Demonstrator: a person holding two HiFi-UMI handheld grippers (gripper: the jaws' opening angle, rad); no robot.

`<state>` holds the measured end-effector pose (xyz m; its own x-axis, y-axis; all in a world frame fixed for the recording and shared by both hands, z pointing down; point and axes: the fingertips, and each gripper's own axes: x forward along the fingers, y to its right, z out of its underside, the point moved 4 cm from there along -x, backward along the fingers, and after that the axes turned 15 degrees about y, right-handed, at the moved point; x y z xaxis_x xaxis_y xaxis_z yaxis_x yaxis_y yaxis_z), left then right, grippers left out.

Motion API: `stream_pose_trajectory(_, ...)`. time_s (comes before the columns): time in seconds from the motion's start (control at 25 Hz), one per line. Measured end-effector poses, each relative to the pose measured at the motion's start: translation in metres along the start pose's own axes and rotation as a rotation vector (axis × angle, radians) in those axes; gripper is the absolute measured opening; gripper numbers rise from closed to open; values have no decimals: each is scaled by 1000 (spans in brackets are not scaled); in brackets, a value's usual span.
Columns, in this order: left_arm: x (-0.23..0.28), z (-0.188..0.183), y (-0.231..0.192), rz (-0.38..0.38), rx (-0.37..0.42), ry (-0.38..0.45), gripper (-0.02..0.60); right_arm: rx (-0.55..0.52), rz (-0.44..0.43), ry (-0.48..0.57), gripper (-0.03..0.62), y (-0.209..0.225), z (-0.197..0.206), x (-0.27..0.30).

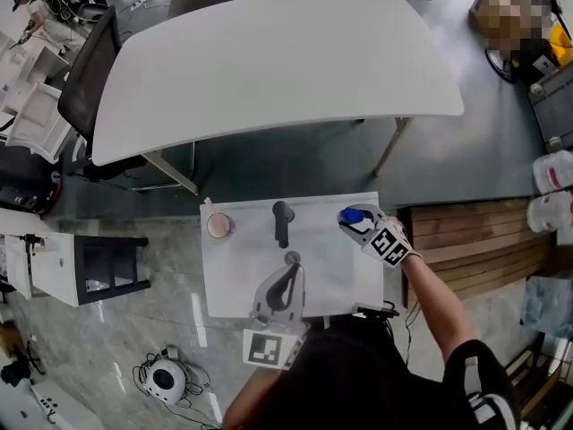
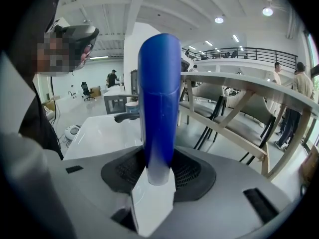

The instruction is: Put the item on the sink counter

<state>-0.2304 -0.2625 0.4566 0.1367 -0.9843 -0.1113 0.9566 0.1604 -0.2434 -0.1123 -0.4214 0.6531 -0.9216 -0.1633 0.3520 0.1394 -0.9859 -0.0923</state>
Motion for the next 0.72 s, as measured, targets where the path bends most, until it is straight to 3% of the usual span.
stream_pose_trajectory(0.72, 26, 7, -17, 12, -14, -33, 15, 21, -10, -41, 163, 15, 47, 37)
